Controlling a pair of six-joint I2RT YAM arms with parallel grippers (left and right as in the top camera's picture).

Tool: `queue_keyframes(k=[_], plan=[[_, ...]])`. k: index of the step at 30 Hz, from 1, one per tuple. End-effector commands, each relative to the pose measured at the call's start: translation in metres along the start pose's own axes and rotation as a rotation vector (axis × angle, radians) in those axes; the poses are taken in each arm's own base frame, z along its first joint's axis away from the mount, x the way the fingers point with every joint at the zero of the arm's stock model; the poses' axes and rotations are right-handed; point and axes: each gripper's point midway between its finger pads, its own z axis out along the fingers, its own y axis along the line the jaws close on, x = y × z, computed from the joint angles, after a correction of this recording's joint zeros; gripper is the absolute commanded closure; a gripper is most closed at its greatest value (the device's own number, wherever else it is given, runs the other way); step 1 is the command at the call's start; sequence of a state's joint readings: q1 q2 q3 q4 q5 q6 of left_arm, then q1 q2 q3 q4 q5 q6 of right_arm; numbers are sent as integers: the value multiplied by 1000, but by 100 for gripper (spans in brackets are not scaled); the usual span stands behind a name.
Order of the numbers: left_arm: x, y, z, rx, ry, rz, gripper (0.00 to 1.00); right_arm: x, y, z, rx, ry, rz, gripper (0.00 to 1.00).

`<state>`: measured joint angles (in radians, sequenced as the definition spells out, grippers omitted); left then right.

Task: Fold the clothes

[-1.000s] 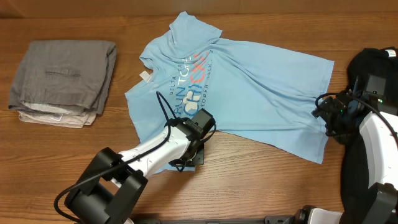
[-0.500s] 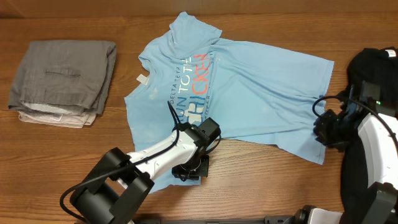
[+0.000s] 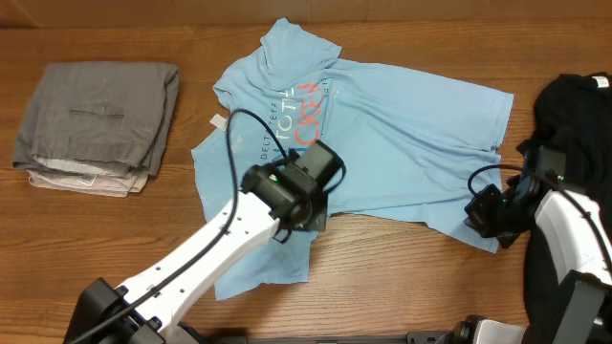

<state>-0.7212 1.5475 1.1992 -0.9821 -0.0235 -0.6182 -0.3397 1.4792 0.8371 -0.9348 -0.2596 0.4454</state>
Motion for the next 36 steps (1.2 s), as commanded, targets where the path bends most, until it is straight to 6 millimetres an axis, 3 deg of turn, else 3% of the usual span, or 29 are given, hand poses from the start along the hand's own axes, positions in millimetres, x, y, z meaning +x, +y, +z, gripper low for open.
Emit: queue_keyframes(k=[1,6,11,18,24,36], plan=[[-18,23,-3,-59,-48,-43,96,5,-6,13,-2,12,72,96],[-24,43,-3,-82,-40,-54,96,-3,-32,23,112,-59,144,96],[-32,58,-3,-93,-46,-101,96,-1,-40,38,119,-73,172,96],[-39,80,-4,-112,-46,-170,96,23,-67,56,204,-15,315,96],[-37,97,-5,-134,-26,-213,96,51,-93,47,301,82,482,96],[-36,109,-6,-174,-18,-196,96,57,-139,12,431,123,697,96]])
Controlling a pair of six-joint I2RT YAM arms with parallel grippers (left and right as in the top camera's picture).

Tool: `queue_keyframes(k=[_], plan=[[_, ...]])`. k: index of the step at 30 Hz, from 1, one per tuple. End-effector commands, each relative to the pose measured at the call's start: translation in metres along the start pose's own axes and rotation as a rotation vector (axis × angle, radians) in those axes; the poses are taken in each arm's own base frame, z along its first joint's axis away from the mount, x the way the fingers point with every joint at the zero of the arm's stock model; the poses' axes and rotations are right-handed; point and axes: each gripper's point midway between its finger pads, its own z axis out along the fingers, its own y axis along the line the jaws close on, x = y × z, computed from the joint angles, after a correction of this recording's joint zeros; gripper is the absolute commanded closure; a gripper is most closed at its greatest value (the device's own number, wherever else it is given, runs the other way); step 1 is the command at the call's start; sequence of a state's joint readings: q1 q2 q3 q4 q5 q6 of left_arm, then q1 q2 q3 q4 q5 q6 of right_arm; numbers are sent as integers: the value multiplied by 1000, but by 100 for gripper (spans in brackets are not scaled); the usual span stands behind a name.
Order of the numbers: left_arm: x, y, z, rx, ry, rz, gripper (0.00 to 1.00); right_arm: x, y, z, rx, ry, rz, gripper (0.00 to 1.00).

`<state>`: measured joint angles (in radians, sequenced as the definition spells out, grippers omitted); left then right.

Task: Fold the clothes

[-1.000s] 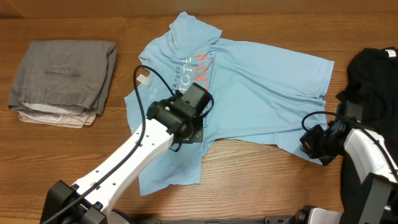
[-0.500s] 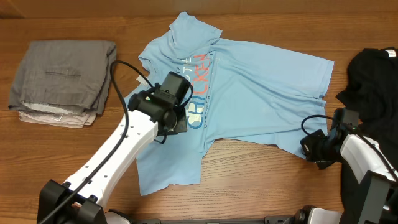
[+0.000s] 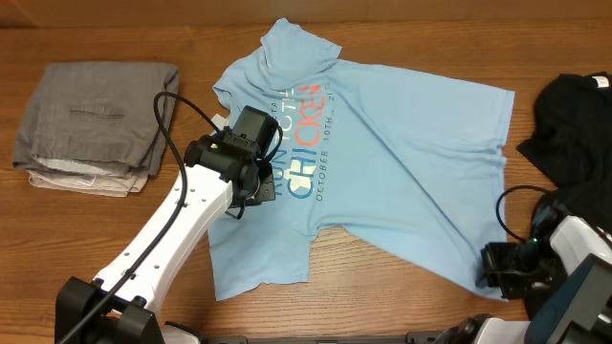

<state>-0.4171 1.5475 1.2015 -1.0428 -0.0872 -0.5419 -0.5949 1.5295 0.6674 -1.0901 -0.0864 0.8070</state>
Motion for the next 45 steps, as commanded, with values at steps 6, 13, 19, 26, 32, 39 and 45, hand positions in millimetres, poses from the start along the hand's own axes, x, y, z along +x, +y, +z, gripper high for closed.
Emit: queue_keyframes(k=[6,13,19,26,32,39,45], plan=[[-2,10,-3,-37,-5,38,96,-20,-3,-17,42,-63,-26,96],[-1,37,-21,-15,-1,-60,96,-27,25,-83,-75,-132,-136,96],[6,57,-46,48,-8,-154,96,4,72,-136,-334,-143,-520,77],[22,68,-21,18,51,-177,96,29,101,-140,-392,-176,-708,71],[35,77,23,39,67,-226,96,43,128,-143,-424,-249,-827,60],[45,82,73,50,29,-248,96,39,133,-144,-405,-304,-845,56],[43,88,96,19,7,-248,96,39,133,-144,-406,-305,-845,56]])
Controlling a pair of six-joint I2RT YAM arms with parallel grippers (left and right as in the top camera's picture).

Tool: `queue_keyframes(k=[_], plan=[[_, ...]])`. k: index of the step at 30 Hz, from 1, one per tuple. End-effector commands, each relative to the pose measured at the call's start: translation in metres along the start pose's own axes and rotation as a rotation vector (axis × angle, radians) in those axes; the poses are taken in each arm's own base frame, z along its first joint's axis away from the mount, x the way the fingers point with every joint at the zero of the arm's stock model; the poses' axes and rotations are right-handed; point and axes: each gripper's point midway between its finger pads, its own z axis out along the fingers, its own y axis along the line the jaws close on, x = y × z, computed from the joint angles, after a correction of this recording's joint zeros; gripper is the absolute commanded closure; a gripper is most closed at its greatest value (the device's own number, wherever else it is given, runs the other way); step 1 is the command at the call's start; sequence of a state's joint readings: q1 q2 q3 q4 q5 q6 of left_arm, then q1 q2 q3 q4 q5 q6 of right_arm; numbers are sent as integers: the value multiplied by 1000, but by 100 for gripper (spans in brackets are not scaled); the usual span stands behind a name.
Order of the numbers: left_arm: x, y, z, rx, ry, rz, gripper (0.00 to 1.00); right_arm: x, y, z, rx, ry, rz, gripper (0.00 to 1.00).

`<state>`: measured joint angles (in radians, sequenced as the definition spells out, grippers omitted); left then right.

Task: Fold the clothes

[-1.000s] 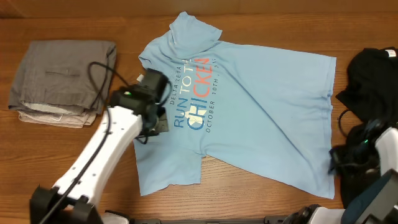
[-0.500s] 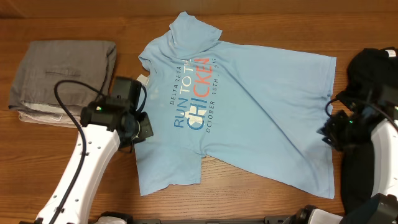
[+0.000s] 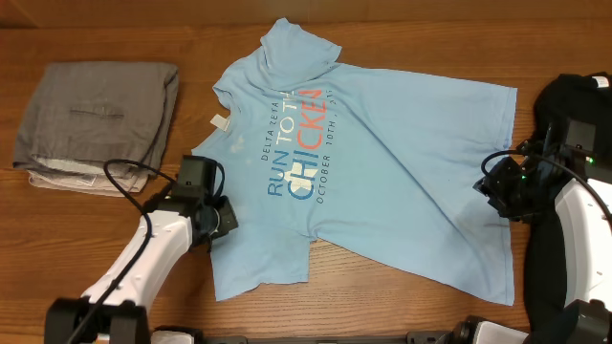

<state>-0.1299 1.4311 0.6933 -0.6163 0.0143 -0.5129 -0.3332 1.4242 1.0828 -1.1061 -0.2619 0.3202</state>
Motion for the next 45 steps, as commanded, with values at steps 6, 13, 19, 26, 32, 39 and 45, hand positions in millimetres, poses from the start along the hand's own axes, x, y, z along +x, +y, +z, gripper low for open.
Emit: queue_keyframes(k=[6,13,19,26,32,39,45], plan=[[-4,3,36,-28,22,1,96,-6,3,-6,-1,-30,-18,56],[20,14,66,-81,146,-4,96,-6,2,-6,6,-32,-17,55],[48,40,63,-164,281,-111,96,-4,1,-6,9,-25,-15,55],[81,62,45,-251,439,-135,96,-4,1,-6,10,-22,-14,55],[88,73,38,-270,481,-184,96,-2,0,-6,13,-14,-12,55],[77,86,28,-260,489,-280,96,0,-2,-6,23,-9,-9,47],[33,72,-12,-194,387,-217,96,-1,-2,-6,22,-11,-10,33]])
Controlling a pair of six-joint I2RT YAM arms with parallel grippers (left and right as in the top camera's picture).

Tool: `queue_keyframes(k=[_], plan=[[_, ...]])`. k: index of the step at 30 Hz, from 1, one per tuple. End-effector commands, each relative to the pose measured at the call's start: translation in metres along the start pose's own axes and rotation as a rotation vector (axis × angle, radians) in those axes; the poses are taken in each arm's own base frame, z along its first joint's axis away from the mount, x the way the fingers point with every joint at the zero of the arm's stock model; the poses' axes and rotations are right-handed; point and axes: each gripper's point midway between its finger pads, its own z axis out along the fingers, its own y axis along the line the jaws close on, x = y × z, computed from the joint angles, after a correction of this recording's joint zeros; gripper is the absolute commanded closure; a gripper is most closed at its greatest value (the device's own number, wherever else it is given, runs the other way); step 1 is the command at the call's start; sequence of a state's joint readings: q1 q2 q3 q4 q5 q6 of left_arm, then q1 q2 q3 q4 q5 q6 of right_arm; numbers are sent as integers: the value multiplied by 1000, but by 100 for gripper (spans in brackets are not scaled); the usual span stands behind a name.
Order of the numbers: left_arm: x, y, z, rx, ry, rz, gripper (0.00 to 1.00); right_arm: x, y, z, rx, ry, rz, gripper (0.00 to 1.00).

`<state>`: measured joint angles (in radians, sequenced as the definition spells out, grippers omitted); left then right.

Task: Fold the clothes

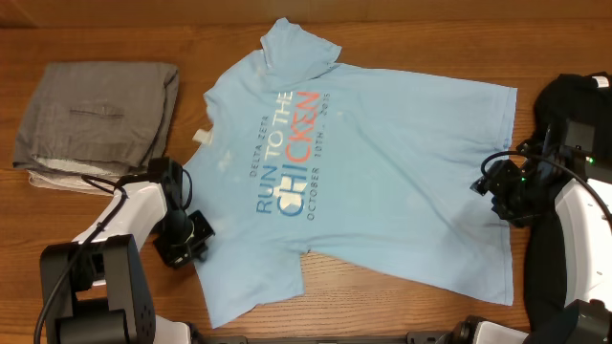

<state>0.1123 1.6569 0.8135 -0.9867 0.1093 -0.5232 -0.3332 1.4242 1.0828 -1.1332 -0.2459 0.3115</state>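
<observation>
A light blue T-shirt (pixel 382 182) with the print "RUN TO THE CHICKEN" lies spread flat, print up, across the middle of the wooden table (pixel 115 38). Its collar end points to the left and carries a small white tag (pixel 199 137). My left gripper (pixel 191 237) is low at the shirt's left front edge, its fingers meeting the cloth there. My right gripper (pixel 499 196) is at the shirt's right edge, beside the sleeve. The wrist hides its fingers, so their state does not show.
A stack of folded grey clothes (pixel 96 119) lies at the far left. A crumpled black garment (pixel 574 105) is heaped at the right edge, behind the right arm. Cables trail from both wrists.
The left gripper has moved left and toward the front. The shirt's left side and tag have shifted left with it, and the print lies flatter. The right gripper has barely moved.
At first the left gripper was on the rumpled shirt's middle and the right one at its front right corner. Then the left was near the print and the right nearer the front. Later the left was at the left edge, the right at the right edge. The shirt now lies spread.
</observation>
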Motion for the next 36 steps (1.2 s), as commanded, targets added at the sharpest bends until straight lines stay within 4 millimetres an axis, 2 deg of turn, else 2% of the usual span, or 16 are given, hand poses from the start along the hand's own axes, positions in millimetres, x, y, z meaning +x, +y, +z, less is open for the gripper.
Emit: queue_keyframes(k=[1,8,10,13,17,18,19,22,26,31,34,36], plan=[[-14,6,-29,-43,-96,56,96,-5,3,-6,-2,-27,-7,28],[-17,-6,-107,51,-266,70,96,-3,2,-6,0,-21,-6,9],[-18,-11,-123,84,-309,96,96,-4,2,-6,-1,-21,-6,5],[-18,-24,-144,166,-365,161,96,-3,4,-6,-8,-20,-6,3],[-13,-43,-151,265,-363,242,96,-1,3,-6,-6,-8,-3,4],[-7,-48,-151,296,-342,271,96,2,1,-6,0,4,4,14],[-4,-50,-151,309,-332,287,96,4,-2,-6,5,13,19,19],[2,-49,-153,314,-328,312,96,8,-14,-9,51,24,102,20],[11,-45,-163,329,-368,320,96,15,-41,-21,161,3,239,20],[11,-43,-171,332,-411,323,93,23,-76,-40,257,-79,447,21],[8,-45,-172,338,-422,319,92,35,-105,-38,294,-107,599,25],[5,-47,-174,345,-437,319,91,44,-120,-28,299,-100,672,27]])
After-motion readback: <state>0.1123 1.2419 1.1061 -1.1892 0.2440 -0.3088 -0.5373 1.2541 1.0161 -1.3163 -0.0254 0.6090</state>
